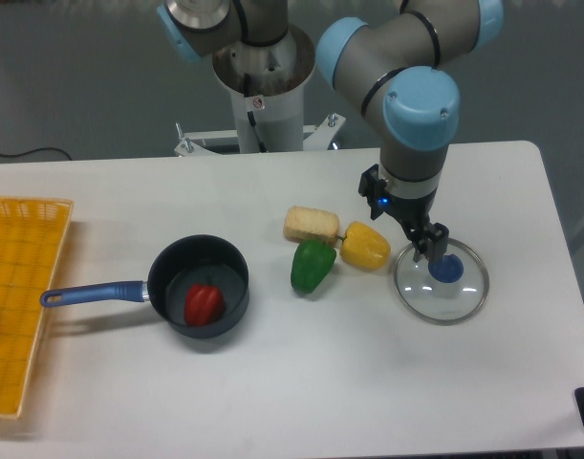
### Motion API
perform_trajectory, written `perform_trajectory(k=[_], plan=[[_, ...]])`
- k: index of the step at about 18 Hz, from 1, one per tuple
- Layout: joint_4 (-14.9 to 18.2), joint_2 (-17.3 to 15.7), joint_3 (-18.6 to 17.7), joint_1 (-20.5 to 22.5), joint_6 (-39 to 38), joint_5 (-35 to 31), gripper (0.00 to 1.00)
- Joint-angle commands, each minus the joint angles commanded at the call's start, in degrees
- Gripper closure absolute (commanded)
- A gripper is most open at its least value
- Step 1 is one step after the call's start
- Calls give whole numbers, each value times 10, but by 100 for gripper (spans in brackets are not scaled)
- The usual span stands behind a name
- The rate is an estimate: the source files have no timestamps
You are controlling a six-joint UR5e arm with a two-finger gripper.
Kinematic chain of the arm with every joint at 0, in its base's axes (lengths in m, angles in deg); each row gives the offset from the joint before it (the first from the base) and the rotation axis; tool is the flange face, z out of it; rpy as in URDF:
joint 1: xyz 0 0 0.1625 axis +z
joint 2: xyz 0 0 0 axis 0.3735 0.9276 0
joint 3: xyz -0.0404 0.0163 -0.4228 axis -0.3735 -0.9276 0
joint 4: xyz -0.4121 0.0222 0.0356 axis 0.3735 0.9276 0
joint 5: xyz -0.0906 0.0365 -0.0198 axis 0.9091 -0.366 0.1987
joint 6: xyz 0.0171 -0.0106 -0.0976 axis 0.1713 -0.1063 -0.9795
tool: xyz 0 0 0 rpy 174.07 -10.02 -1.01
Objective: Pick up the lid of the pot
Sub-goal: 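Move the gripper over the blue knob of the glass lid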
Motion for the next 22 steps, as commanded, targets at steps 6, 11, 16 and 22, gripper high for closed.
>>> perform_trajectory(k=[6, 11, 16, 22], plan=[[-5, 3, 0, -1, -4, 15, 0], [-36, 10, -1, -3, -24, 18, 0], [-67, 23, -4, 6, -50, 18, 0], [-116, 47, -19, 35, -146, 33, 0]])
